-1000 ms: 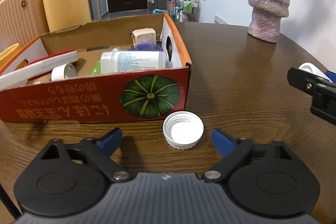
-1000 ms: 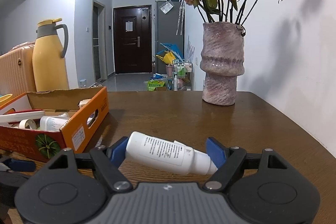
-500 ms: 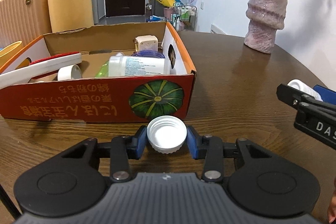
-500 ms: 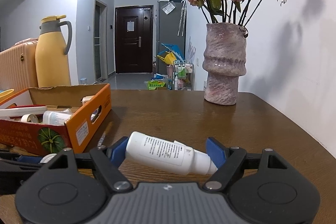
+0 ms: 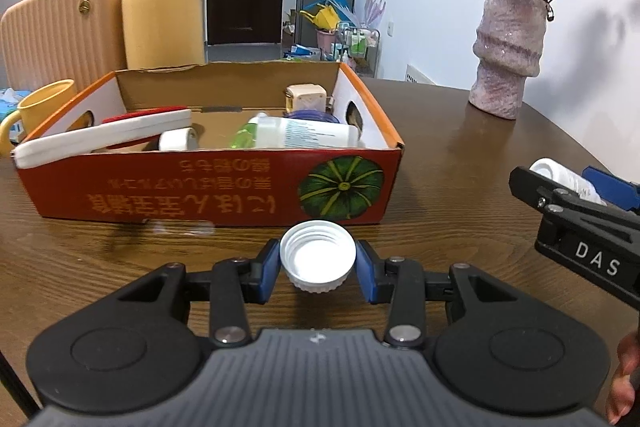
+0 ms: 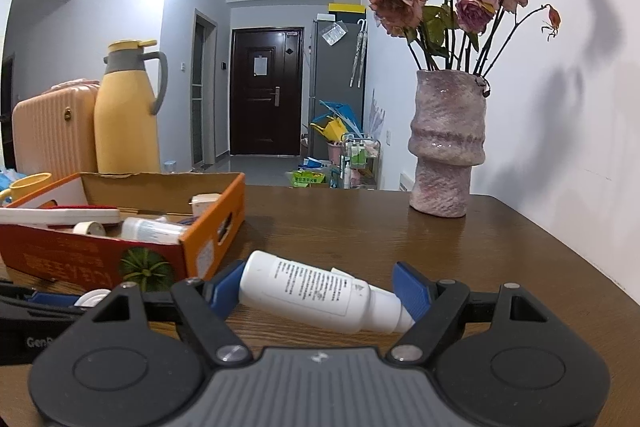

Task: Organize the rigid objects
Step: 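Carry the white cap and spray bottle over the box with both tools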

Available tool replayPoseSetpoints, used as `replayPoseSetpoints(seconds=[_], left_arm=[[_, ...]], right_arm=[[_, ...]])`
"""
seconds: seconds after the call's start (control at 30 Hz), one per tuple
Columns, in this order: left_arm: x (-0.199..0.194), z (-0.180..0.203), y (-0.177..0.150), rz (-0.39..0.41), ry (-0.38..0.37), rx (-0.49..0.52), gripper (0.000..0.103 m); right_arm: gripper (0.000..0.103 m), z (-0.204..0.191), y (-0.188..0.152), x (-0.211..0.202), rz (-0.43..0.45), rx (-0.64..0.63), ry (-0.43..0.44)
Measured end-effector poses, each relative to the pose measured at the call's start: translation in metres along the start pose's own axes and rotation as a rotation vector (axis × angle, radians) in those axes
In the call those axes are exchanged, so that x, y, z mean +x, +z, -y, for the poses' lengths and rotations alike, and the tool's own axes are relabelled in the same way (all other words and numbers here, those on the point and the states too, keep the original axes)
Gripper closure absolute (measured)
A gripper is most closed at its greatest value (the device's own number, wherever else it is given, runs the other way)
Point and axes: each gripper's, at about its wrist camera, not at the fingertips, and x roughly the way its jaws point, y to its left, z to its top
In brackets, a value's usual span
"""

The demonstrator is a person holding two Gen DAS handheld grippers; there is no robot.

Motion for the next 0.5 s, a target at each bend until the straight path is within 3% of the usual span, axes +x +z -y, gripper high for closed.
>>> replayPoseSetpoints(seconds=[0.5], left_arm=[[-0.045, -0.051, -0.004, 0.075, 0.011, -0.052, 0.063]], right_arm=[[0.024, -0.049, -0.004, -0.024, 0.028, -0.001, 0.042]])
